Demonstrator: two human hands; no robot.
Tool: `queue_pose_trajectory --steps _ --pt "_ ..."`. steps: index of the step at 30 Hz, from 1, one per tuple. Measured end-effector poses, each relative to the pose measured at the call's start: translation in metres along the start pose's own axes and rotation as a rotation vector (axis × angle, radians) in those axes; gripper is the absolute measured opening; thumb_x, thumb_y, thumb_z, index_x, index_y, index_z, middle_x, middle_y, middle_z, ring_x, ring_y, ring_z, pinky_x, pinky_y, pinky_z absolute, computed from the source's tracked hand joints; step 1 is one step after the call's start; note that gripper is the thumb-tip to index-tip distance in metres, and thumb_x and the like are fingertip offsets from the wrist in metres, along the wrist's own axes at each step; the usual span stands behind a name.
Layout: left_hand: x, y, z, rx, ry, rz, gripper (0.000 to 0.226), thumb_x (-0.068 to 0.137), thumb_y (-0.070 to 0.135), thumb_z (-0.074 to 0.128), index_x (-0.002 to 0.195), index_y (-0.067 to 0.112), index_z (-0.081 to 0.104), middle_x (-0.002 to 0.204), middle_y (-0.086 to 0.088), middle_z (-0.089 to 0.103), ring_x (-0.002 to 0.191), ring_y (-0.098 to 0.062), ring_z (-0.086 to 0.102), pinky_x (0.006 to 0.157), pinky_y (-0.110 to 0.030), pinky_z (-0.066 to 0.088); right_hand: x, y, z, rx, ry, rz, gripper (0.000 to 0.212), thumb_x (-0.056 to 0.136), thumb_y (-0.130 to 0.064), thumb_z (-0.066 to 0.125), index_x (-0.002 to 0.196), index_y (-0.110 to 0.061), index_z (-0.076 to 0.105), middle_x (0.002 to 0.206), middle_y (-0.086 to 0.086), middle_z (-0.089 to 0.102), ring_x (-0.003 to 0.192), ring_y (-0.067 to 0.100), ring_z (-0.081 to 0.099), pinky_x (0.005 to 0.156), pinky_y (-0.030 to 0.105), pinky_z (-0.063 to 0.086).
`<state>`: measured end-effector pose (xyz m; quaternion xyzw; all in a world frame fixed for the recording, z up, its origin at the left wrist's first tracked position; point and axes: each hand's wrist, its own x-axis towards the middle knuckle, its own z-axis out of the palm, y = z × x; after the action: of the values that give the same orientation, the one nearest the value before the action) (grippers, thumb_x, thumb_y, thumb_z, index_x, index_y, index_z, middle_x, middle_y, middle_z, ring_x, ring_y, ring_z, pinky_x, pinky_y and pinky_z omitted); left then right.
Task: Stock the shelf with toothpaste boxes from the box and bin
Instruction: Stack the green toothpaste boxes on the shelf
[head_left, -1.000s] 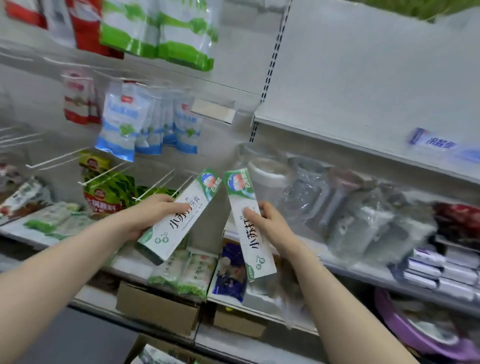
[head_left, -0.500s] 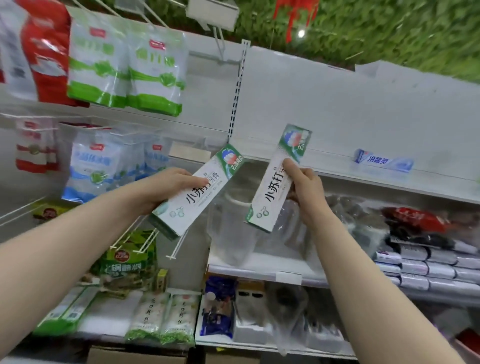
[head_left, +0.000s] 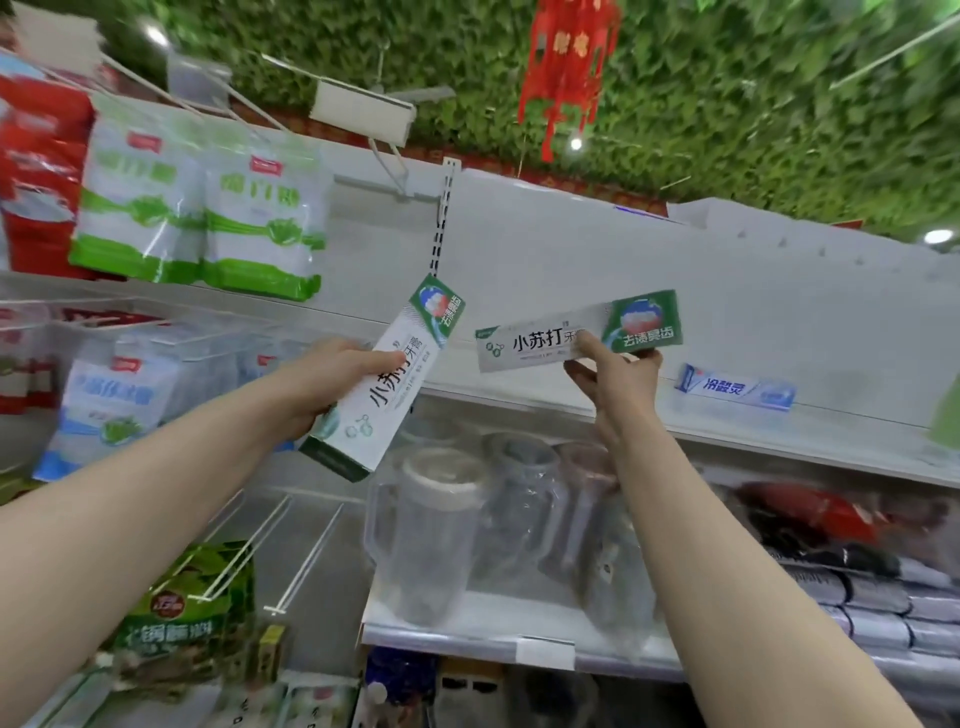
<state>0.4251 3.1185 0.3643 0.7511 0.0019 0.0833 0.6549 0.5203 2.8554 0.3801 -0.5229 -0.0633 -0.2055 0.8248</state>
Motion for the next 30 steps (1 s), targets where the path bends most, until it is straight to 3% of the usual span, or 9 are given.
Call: queue_pose_trajectory --steps 5,9,14,16,18,23,25,28,30 --pt "0.018 -0.002 0.011 0.067 0.015 0.02 0.018 0.092 0.026 0.063 0.095 0.008 0.063 0.065 -0.007 0.072 0.049 -0.017 0.065 0.043 -0.024 0.05 0.029 0.017 -0.004 0.033 -0.003 0.058 0.054 0.082 -0.004 0.074 0.126 -0.003 0.043 0.116 0.014 0.063 0.101 0.028 0.068 0.066 0.032 0.06" --pt "0.028 -0.001 0.019 0.079 -0.007 0.037 0.018 0.093 0.026 0.062 0.098 0.009 0.064 0.07 -0.008 0.073 0.053 -0.018 0.067 0.05 -0.027 0.053 0.049 0.025 -0.022 0.013 0.166 0.001 0.06 0.075 -0.011 0.082 0.119 -0.005 0.042 0.12 0.016 0.059 0.101 0.027 0.067 0.067 0.036 0.061" --pt "0.036 -0.002 0.025 0.111 -0.007 0.056 0.015 0.093 0.026 0.062 0.096 0.011 0.062 0.075 -0.009 0.074 0.059 -0.021 0.068 0.059 -0.032 0.054 0.054 0.036 -0.039 -0.098 0.293 -0.053 0.072 0.074 -0.014 0.085 0.127 -0.011 0.037 0.115 0.003 0.057 0.075 -0.001 0.058 0.053 0.007 0.048" --pt "0.039 -0.005 0.025 0.124 -0.027 0.055 0.018 0.093 0.026 0.062 0.101 0.011 0.064 0.082 -0.013 0.074 0.061 -0.023 0.068 0.058 -0.032 0.054 0.053 0.039 -0.042 -0.1 0.262 -0.057 0.088 0.07 -0.013 0.087 0.138 -0.014 0.032 0.109 0.0 0.059 0.076 0.0 0.06 0.064 0.013 0.056" --pt "0.042 -0.009 0.025 0.123 -0.043 0.041 0.021 0.092 0.027 0.063 0.106 0.011 0.064 0.085 -0.014 0.074 0.062 -0.023 0.069 0.054 -0.03 0.055 0.053 0.044 -0.045 -0.137 0.21 -0.064 0.094 0.065 -0.014 0.089 0.137 -0.025 0.031 0.103 -0.002 0.061 0.084 0.009 0.066 0.082 0.032 0.06" --pt "0.048 -0.019 0.023 0.153 -0.05 0.029 0.027 0.09 0.031 0.066 0.106 0.01 0.062 0.087 -0.015 0.074 0.073 -0.03 0.07 0.069 -0.04 0.056 0.053 0.049 -0.046 -0.668 0.188 -0.172 0.058 0.071 -0.037 0.085 0.117 -0.025 0.052 0.113 0.002 0.054 0.093 0.017 0.057 0.088 0.03 0.046" --pt "0.048 -0.022 0.023 0.14 -0.071 0.022 0.029 0.089 0.03 0.067 0.111 0.012 0.061 0.09 -0.014 0.075 0.074 -0.029 0.071 0.066 -0.038 0.056 0.055 0.056 -0.045 -0.857 0.157 -0.207 0.054 0.073 -0.041 0.082 0.117 -0.02 0.06 0.118 0.006 0.048 0.1 0.022 0.054 0.094 0.034 0.045" --pt "0.046 -0.025 0.026 0.145 -0.112 0.02 0.026 0.091 0.026 0.065 0.113 0.012 0.062 0.087 -0.011 0.075 0.066 -0.022 0.071 0.053 -0.029 0.054 0.056 0.065 -0.044 -1.067 0.09 -0.244 0.046 0.083 -0.037 0.074 0.121 -0.013 0.063 0.117 0.013 0.059 0.109 0.033 0.056 0.095 0.044 0.047" --pt "0.043 -0.027 0.029 0.15 -0.131 0.027 0.026 0.091 0.023 0.066 0.114 0.012 0.062 0.089 -0.01 0.075 0.063 -0.02 0.07 0.049 -0.027 0.054 0.051 0.067 -0.045 -1.127 0.093 -0.29 0.042 0.089 -0.028 0.068 0.127 -0.011 0.06 0.119 0.013 0.058 0.113 0.035 0.052 0.096 0.042 0.043"
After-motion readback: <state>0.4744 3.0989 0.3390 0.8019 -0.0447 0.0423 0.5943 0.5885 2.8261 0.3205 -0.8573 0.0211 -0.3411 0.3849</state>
